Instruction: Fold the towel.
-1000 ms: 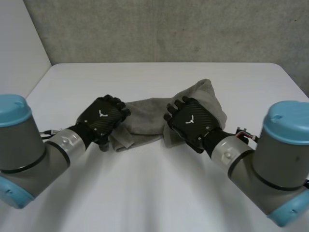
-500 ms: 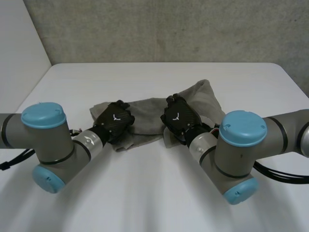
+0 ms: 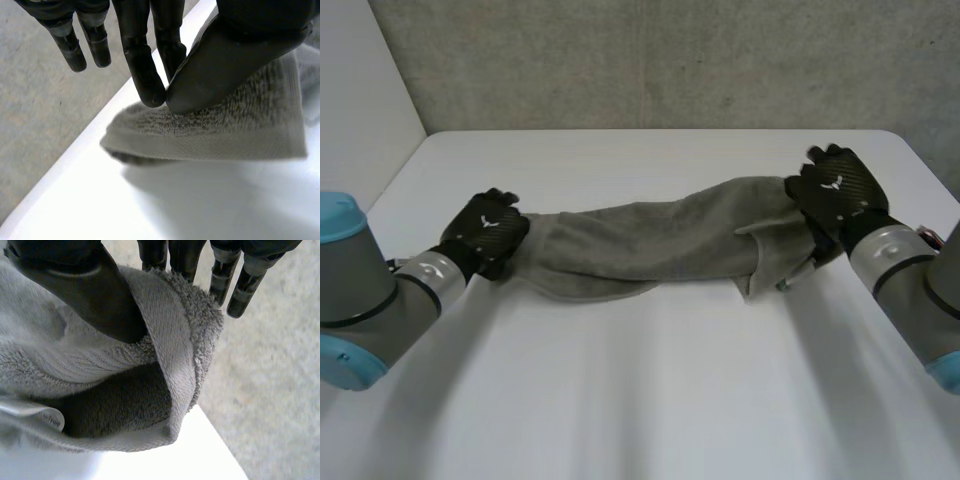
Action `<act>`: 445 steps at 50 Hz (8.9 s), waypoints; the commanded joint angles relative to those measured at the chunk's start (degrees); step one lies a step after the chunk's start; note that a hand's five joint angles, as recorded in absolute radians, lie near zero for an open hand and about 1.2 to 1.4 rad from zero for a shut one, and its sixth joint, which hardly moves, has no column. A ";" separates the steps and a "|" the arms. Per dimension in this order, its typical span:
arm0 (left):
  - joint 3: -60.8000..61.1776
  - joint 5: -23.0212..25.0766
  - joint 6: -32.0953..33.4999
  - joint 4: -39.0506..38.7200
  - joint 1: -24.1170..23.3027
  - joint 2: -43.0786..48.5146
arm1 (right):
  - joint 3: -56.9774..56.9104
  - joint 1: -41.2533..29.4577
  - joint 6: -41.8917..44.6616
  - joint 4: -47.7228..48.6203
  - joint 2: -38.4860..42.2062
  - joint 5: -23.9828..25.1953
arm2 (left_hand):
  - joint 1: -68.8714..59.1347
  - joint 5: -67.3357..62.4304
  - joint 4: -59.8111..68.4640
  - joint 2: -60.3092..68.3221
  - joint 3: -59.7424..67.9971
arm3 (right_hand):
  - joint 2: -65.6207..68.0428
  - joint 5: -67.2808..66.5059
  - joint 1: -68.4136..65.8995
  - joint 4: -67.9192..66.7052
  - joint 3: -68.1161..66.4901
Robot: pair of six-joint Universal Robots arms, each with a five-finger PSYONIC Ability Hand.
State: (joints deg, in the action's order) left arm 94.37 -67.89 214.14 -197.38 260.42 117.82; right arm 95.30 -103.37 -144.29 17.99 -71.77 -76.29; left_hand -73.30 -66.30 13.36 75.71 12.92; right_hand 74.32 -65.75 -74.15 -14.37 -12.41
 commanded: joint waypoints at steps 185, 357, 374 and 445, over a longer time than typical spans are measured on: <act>-7.35 -0.14 -0.22 4.02 -3.52 10.23 | 3.66 1.59 -0.11 -0.85 2.25 0.35 | 35.67 38.67 -3.36 -38.07 -2.92 | 5.68 -4.25 -5.85 4.37 2.41; 10.05 5.75 -15.51 5.34 0.00 -8.23 | 8.93 12.05 14.31 -9.38 -1.09 9.40 | -6.70 -3.70 -3.36 4.29 -2.92 | -31.70 33.12 31.52 4.37 2.41; 10.31 5.75 -15.51 5.34 0.00 -8.14 | 9.63 8.18 12.99 -8.49 0.58 8.26 | -6.70 -3.70 -3.36 4.29 -2.92 | -39.84 41.27 39.66 4.37 2.41; 9.00 8.47 -16.30 12.11 3.68 -17.38 | 2.18 12.66 -0.74 -25.73 -9.89 13.99 | -6.70 -3.70 -3.36 4.29 -2.92 | 5.68 -4.25 -5.85 4.37 2.41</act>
State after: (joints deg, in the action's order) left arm 105.12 -59.38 197.79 -185.04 262.15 99.07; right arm 100.87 -90.29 -148.57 -8.16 -83.93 -58.71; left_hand -72.59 -65.37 13.36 74.78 12.91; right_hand 74.24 -65.93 -74.42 -14.37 -12.41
